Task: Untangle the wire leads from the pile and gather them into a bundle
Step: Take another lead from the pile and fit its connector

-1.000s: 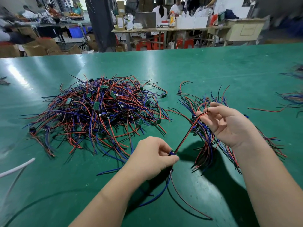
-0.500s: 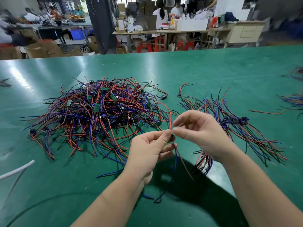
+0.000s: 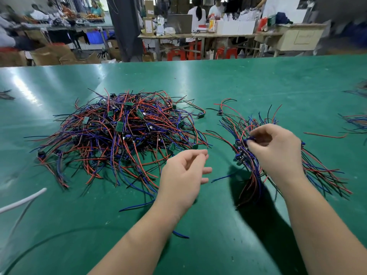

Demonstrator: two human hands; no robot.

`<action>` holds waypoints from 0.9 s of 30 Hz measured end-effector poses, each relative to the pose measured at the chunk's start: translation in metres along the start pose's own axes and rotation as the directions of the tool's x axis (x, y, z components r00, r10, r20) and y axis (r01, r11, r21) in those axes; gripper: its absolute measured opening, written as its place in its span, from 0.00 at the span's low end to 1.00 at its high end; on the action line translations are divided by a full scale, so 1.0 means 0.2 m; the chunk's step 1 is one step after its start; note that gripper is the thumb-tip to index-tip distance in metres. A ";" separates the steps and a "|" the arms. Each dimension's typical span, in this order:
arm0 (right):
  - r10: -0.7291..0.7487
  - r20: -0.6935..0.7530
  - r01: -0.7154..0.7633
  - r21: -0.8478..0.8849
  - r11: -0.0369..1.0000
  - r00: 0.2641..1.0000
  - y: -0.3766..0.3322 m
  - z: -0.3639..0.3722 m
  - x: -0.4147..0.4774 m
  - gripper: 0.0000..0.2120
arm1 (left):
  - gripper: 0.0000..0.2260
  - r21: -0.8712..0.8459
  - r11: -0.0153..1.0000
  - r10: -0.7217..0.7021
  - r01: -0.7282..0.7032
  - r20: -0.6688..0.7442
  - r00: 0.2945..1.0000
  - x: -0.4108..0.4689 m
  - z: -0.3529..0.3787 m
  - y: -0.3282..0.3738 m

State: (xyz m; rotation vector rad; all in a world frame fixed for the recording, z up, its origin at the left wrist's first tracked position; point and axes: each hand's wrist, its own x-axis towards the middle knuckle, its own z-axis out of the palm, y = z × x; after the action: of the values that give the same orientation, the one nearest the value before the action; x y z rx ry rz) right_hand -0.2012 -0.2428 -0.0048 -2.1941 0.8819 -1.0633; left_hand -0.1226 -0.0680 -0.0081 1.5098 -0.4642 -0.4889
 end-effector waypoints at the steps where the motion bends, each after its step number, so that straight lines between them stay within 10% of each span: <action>1: 0.013 0.025 -0.011 -0.099 0.995 1.000 0.03 0.00 0.01 0.05 | 0.08 0.107 0.989 0.105 -0.103 -0.013 0.994 0.00 -0.01 -0.01; 7: 0.053 0.176 0.005 -0.311 0.950 0.983 0.08 0.03 0.02 0.04 | 0.16 0.652 0.595 0.544 -0.470 0.104 0.833 0.02 -0.11 0.01; 14: 0.026 0.218 0.052 -0.344 0.938 0.976 0.07 0.05 0.01 0.04 | 0.16 0.953 0.303 0.245 -0.012 -0.065 0.967 0.16 -0.33 -0.01; 18: 0.018 0.289 0.110 -0.420 0.901 0.957 0.07 0.06 0.00 0.14 | 0.15 0.965 0.257 0.055 0.044 -0.060 0.997 0.18 -0.37 -0.05; 27: 0.061 0.354 0.115 -0.456 0.882 0.933 0.04 0.08 -0.03 0.10 | 0.06 0.940 0.338 0.139 0.034 -0.086 0.987 0.20 -0.35 -0.08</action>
State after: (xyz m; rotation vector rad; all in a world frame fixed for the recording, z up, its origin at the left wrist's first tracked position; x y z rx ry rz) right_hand -0.1942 -0.2405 -0.0213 -2.6911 1.0160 -0.4463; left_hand -0.0503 -0.0331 -0.0262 2.6609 -0.7417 0.0385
